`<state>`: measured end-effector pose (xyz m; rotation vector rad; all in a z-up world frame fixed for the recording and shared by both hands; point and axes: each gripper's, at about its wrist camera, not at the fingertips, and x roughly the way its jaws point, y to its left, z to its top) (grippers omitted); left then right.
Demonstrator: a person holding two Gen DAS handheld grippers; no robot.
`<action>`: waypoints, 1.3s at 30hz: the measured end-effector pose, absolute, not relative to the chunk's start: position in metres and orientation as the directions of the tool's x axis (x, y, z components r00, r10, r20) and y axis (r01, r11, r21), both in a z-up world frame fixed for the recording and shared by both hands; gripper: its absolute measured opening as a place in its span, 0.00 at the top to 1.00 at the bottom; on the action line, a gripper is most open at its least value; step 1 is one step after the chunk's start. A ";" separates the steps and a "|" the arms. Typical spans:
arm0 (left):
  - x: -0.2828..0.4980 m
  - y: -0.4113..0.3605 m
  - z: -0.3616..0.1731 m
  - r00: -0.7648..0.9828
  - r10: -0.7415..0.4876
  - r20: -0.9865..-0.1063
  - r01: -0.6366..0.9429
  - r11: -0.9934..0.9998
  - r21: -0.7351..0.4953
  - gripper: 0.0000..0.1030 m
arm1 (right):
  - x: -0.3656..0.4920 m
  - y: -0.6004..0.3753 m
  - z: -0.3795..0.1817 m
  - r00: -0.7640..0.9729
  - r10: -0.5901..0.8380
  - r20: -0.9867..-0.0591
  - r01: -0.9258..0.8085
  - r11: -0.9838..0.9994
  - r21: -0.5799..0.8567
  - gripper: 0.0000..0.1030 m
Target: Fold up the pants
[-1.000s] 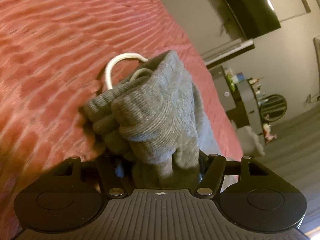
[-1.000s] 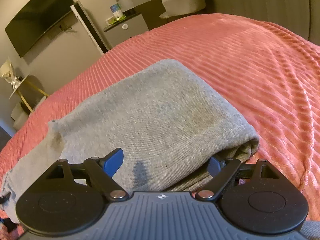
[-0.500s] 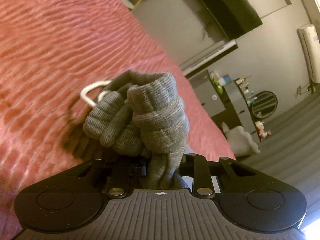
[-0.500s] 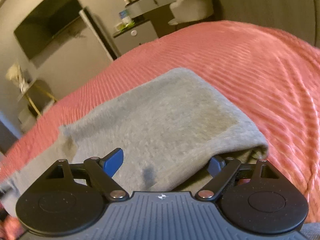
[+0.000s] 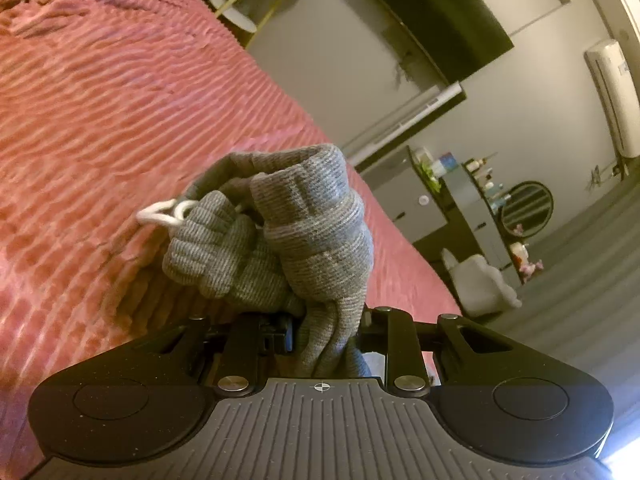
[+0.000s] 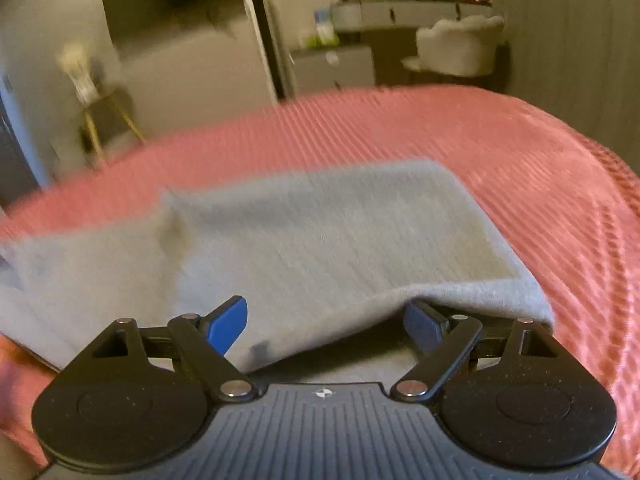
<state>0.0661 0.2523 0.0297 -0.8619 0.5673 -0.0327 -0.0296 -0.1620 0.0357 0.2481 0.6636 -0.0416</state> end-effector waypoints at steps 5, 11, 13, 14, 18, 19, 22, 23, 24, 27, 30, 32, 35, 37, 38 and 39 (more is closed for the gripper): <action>0.067 0.244 0.042 0.859 -0.256 -0.444 -0.176 0.667 -0.724 0.73 | -0.031 -0.154 0.044 0.851 0.116 -0.512 0.037 0.960 0.279 0.17; 0.065 0.227 0.063 0.860 -0.257 -0.441 -0.122 0.735 -0.667 0.73 | -0.002 -0.123 -0.012 0.643 0.172 -0.746 -0.071 0.984 0.166 0.21; 0.063 0.222 0.068 0.861 -0.263 -0.435 -0.105 0.745 -0.659 0.73 | -0.009 -0.128 -0.008 0.682 0.178 -0.710 -0.054 0.980 0.194 0.22; 0.063 0.220 0.070 0.861 -0.265 -0.435 -0.099 0.750 -0.654 0.73 | -0.010 -0.136 0.000 0.704 0.204 -0.681 -0.047 0.969 0.242 0.21; 0.058 0.200 0.091 0.869 -0.284 -0.406 -0.032 0.786 -0.618 0.73 | -0.021 -0.169 0.018 0.782 0.190 -0.593 0.045 0.933 0.358 0.17; 0.057 0.190 0.099 0.869 -0.301 -0.393 -0.001 0.793 -0.609 0.73 | -0.024 -0.179 0.020 0.792 0.178 -0.585 0.075 0.922 0.381 0.17; 0.058 0.156 0.122 0.861 -0.360 -0.361 0.104 0.817 -0.567 0.73 | -0.028 -0.209 0.021 0.808 0.165 -0.565 0.159 0.863 0.480 0.17; 0.059 0.142 0.128 0.855 -0.379 -0.354 0.136 0.823 -0.551 0.73 | -0.031 -0.220 0.022 0.819 0.169 -0.549 0.183 0.829 0.528 0.17; 0.060 0.127 0.134 0.848 -0.398 -0.349 0.168 0.828 -0.536 0.73 | -0.034 -0.230 0.022 0.829 0.167 -0.533 0.201 0.801 0.564 0.17; 0.067 0.074 0.147 0.815 -0.476 -0.330 0.279 0.822 -0.497 0.73 | -0.047 -0.257 0.025 0.867 0.141 -0.477 0.237 0.726 0.646 0.17; 0.078 0.010 0.144 0.759 -0.560 -0.333 0.384 0.797 -0.466 0.73 | -0.049 -0.274 0.023 0.893 0.110 -0.437 0.246 0.693 0.678 0.17; 0.086 -0.039 0.132 0.711 -0.600 -0.366 0.449 0.788 -0.421 0.73 | -0.053 -0.284 0.017 0.904 0.086 -0.420 0.256 0.676 0.691 0.17; 0.094 -0.114 0.095 0.631 -0.626 -0.458 0.519 0.780 -0.351 0.70 | -0.062 -0.304 0.013 0.910 0.059 -0.411 0.276 0.655 0.704 0.17; 0.101 -0.156 0.059 0.558 -0.625 -0.546 0.539 0.773 -0.335 0.63 | -0.069 -0.322 0.011 0.907 0.047 -0.418 0.293 0.643 0.707 0.17; 0.105 -0.171 0.042 0.524 -0.612 -0.593 0.534 0.778 -0.331 0.62 | -0.070 -0.329 0.007 0.903 0.040 -0.428 0.307 0.637 0.707 0.17; 0.109 -0.184 0.025 0.482 -0.587 -0.651 0.525 0.788 -0.322 0.61 | -0.074 -0.333 0.005 0.900 0.037 -0.435 0.316 0.631 0.708 0.17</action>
